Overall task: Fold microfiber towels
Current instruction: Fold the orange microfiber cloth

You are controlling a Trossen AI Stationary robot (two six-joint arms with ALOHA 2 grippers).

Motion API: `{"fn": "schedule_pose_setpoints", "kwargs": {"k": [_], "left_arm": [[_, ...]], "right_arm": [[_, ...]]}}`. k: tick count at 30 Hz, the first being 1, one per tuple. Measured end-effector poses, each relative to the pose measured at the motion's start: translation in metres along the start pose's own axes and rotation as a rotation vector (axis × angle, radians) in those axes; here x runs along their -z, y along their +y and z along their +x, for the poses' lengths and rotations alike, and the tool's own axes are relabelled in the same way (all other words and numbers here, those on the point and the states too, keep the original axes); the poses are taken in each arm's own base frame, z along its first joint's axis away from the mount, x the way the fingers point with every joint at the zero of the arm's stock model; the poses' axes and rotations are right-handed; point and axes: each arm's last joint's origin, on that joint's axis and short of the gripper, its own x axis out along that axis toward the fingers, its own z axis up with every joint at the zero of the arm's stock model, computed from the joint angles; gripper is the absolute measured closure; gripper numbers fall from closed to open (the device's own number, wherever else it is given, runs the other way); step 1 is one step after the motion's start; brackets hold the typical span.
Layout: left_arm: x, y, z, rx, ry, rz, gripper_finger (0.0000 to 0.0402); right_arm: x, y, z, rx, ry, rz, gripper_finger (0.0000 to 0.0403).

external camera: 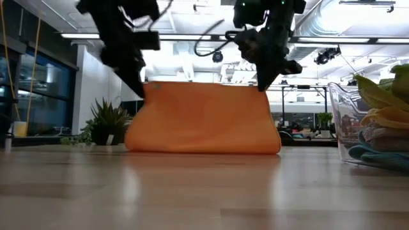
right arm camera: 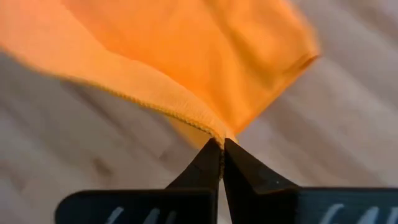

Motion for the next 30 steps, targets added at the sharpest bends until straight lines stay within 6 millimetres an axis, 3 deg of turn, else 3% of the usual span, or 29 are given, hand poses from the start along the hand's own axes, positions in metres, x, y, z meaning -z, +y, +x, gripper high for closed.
{"fn": "schedule_pose_setpoints", "kwargs": {"k": [6, 11, 16, 23, 30], "left_arm": [[-0.002, 0.035, 0.026, -0.05, 0.034, -0.127, 0.0402], [0.002, 0.049, 0.045, -0.061, 0.093, -0.16, 0.0402], [0.001, 0.053, 0.057, -0.064, 0.099, -0.175, 0.0401], [-0.004, 0.055, 0.058, -0.081, 0.045, -0.182, 0.0401], [-0.004, 0.058, 0.058, -0.116, 0.05, -0.159, 0.0401]], "right_arm": [[-0.018, -0.023, -0.001, 0.05, -0.061, 0.093, 0.0403], [-0.025, -0.031, 0.002, 0.068, -0.077, 0.141, 0.0403], [-0.029, -0.033, 0.014, 0.12, -0.067, 0.177, 0.0403], [-0.037, -0.035, 0.039, 0.194, -0.068, 0.209, 0.0403], [-0.043, -0.041, 0.048, 0.232, -0.089, 0.27, 0.0403]]}}
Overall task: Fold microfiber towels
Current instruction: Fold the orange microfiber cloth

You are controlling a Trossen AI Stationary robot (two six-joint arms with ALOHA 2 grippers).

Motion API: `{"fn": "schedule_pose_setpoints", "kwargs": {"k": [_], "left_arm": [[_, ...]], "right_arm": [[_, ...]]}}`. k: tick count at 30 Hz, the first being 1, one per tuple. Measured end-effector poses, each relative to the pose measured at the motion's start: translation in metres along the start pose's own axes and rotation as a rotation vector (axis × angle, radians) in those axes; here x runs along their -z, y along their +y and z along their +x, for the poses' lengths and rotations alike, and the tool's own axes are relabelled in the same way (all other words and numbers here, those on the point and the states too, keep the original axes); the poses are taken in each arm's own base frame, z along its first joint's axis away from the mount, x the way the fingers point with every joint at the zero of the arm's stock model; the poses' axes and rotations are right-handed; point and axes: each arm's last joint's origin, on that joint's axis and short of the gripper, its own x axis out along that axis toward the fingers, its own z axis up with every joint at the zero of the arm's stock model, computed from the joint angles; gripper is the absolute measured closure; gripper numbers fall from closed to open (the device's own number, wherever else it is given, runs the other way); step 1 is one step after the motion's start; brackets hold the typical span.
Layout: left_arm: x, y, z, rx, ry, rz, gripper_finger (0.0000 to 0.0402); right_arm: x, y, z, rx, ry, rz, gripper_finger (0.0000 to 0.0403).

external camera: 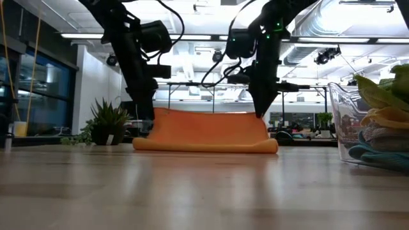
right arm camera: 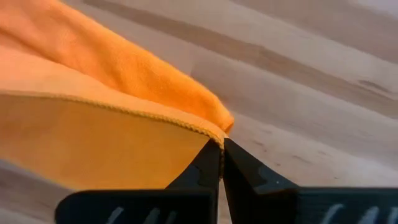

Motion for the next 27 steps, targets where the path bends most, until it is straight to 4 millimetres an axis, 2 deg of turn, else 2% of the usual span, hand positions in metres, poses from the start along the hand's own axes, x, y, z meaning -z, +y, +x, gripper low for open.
{"fn": "schedule_pose_setpoints", "kwargs": {"k": [6, 10, 13, 21, 24, 27], "left_arm": [[-0.001, 0.002, 0.0, -0.05, -0.008, 0.004, 0.04], [-0.003, 0.002, 0.0, -0.062, -0.027, 0.009, 0.0386], [-0.005, 0.003, 0.0, -0.089, -0.039, 0.021, 0.0365], [-0.001, 0.018, 0.002, -0.213, 0.008, 0.014, 0.0287], [0.004, 0.027, 0.0, -0.234, 0.044, 0.019, 0.0261], [0.007, 0.033, -0.003, -0.205, 0.051, -0.012, 0.0242]], "right_arm": [[-0.001, 0.002, 0.0, -0.01, -0.018, 0.031, 0.0402], [-0.001, 0.002, 0.0, -0.005, -0.025, 0.068, 0.0392], [-0.002, 0.001, 0.0, 0.009, -0.04, 0.07, 0.0361], [-0.003, -0.004, 0.0, 0.088, -0.086, 0.055, 0.0232], [-0.002, -0.007, -0.005, 0.113, -0.094, 0.021, 0.0206], [0.003, -0.013, -0.014, 0.155, -0.073, -0.05, 0.0198]]}}
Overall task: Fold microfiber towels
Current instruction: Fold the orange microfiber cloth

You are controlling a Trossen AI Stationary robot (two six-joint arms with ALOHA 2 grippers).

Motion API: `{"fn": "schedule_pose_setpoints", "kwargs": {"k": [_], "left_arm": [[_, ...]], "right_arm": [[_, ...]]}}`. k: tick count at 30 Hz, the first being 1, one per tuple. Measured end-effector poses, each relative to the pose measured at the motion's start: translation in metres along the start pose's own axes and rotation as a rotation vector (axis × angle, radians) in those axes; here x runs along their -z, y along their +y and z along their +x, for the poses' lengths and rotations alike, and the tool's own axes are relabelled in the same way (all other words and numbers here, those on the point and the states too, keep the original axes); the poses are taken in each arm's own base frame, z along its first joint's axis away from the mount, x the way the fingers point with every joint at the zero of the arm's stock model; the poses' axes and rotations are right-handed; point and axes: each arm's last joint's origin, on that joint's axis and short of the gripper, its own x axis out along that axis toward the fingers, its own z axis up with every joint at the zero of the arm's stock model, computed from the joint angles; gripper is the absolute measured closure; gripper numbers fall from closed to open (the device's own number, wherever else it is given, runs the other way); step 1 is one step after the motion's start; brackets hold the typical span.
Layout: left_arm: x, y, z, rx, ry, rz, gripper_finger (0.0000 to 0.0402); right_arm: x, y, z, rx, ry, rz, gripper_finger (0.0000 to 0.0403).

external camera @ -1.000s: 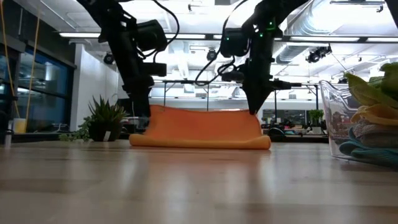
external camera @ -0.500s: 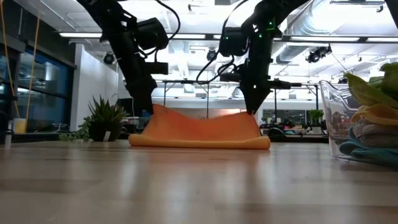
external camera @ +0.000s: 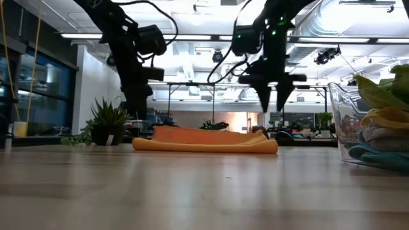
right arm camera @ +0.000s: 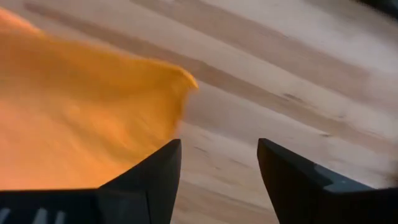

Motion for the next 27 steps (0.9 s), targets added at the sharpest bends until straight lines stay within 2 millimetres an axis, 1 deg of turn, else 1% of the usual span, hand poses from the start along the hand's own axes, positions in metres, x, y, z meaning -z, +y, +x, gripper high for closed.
{"fn": "schedule_pose_setpoints", "kwargs": {"k": [3, 6, 9, 11, 14, 16, 20, 21, 24, 27], "left_arm": [[0.002, 0.006, -0.007, 0.094, -0.03, -0.042, 0.0231], [0.005, 0.005, -0.01, 0.226, -0.102, -0.062, 0.0227], [0.01, -0.003, -0.015, 0.333, -0.225, -0.081, 0.023], [0.017, -0.013, -0.015, 0.385, -0.284, -0.098, 0.0233], [0.03, -0.029, -0.016, 0.455, -0.36, -0.126, 0.0236], [0.036, -0.038, -0.019, 0.482, -0.398, -0.153, 0.0238], [0.036, -0.05, -0.028, 0.506, -0.468, -0.153, 0.0238], [0.034, -0.052, -0.03, 0.504, -0.487, -0.153, 0.0238], [0.031, -0.056, -0.034, 0.491, -0.52, -0.187, 0.0238], [0.027, -0.057, -0.037, 0.465, -0.55, -0.256, 0.0238]], "right_arm": [[0.012, -0.006, -0.011, 0.087, 0.012, -0.094, 0.0197], [0.022, -0.006, -0.019, 0.13, 0.025, -0.228, 0.0196], [0.032, -0.005, -0.021, 0.107, 0.057, -0.299, 0.0196], [0.041, -0.006, -0.018, 0.067, 0.066, -0.3, 0.0196], [0.056, -0.011, -0.009, -0.038, 0.065, -0.227, 0.0196], [0.063, -0.014, -0.003, -0.154, 0.044, -0.139, 0.0196], [0.068, -0.015, 0.008, -0.411, 0.009, 0.102, 0.0196], [0.068, -0.016, 0.012, -0.443, 0.006, 0.163, 0.0196], [0.072, -0.018, 0.027, -0.453, 0.023, 0.309, 0.0196], [0.075, -0.016, 0.043, -0.464, 0.029, 0.364, 0.0196]]}}
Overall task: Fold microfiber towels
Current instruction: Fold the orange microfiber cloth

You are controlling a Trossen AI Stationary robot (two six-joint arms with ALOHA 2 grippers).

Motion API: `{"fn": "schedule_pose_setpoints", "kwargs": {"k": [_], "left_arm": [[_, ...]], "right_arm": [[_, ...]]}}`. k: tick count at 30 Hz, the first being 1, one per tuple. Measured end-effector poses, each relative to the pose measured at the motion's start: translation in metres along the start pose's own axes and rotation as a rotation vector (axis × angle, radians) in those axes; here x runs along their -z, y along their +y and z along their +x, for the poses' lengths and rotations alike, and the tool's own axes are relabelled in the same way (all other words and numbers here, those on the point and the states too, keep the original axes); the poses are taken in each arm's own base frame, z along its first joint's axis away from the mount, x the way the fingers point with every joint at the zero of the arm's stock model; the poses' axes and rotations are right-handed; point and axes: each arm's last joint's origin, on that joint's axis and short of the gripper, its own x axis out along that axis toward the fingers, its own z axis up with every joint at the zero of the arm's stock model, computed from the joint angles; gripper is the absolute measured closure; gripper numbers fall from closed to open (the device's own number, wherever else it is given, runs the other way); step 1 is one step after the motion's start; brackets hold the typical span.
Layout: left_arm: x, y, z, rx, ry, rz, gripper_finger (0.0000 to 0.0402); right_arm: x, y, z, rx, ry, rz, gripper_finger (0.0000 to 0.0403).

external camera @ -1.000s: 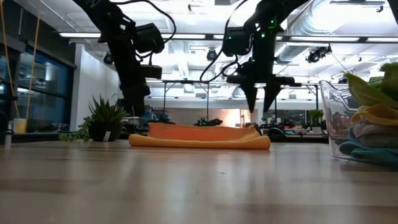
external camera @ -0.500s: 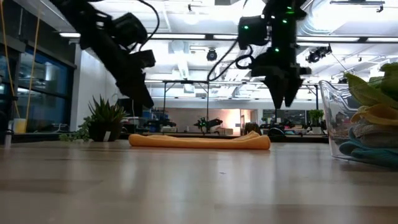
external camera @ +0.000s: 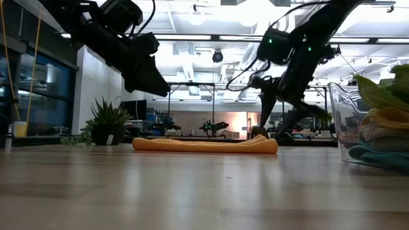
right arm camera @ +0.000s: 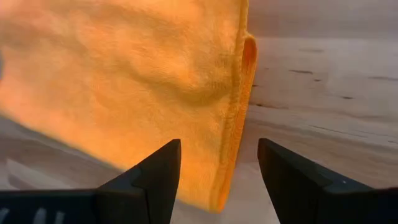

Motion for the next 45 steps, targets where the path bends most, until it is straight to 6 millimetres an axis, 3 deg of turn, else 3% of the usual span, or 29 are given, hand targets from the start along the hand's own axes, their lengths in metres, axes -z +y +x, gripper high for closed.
{"fn": "schedule_pose_setpoints", "kwargs": {"k": [12, 21, 25, 29, 33, 36, 45], "left_arm": [[-0.003, -0.002, 0.0, -0.016, -0.04, -0.055, 0.0238], [-0.003, -0.002, 0.0, -0.017, -0.034, -0.081, 0.0238], [-0.003, -0.002, 0.0, -0.017, -0.033, -0.081, 0.0238], [-0.003, -0.002, 0.0, -0.017, -0.033, -0.081, 0.0238], [-0.002, -0.002, 0.0, -0.018, -0.029, -0.095, 0.0238], [-0.001, -0.002, 0.0, -0.02, -0.017, -0.107, 0.0238], [0.002, -0.001, 0.0, -0.035, 0.013, -0.106, 0.0238]], "right_arm": [[0.003, 0.001, 0.043, -0.054, 0.06, 0.051, 0.0196], [0.005, 0.002, 0.046, -0.045, 0.047, 0.043, 0.0203], [0.005, 0.0, 0.047, -0.015, 0.019, -0.002, 0.0256], [0.004, -0.004, 0.045, 0.028, 0.019, -0.057, 0.0372], [0.001, -0.005, 0.037, 0.007, 0.029, -0.111, 0.0384], [0.006, -0.018, 0.028, -0.001, 0.033, -0.093, 0.0399], [0.038, -0.091, -0.007, -0.031, 0.003, 0.08, 0.0402]]}}
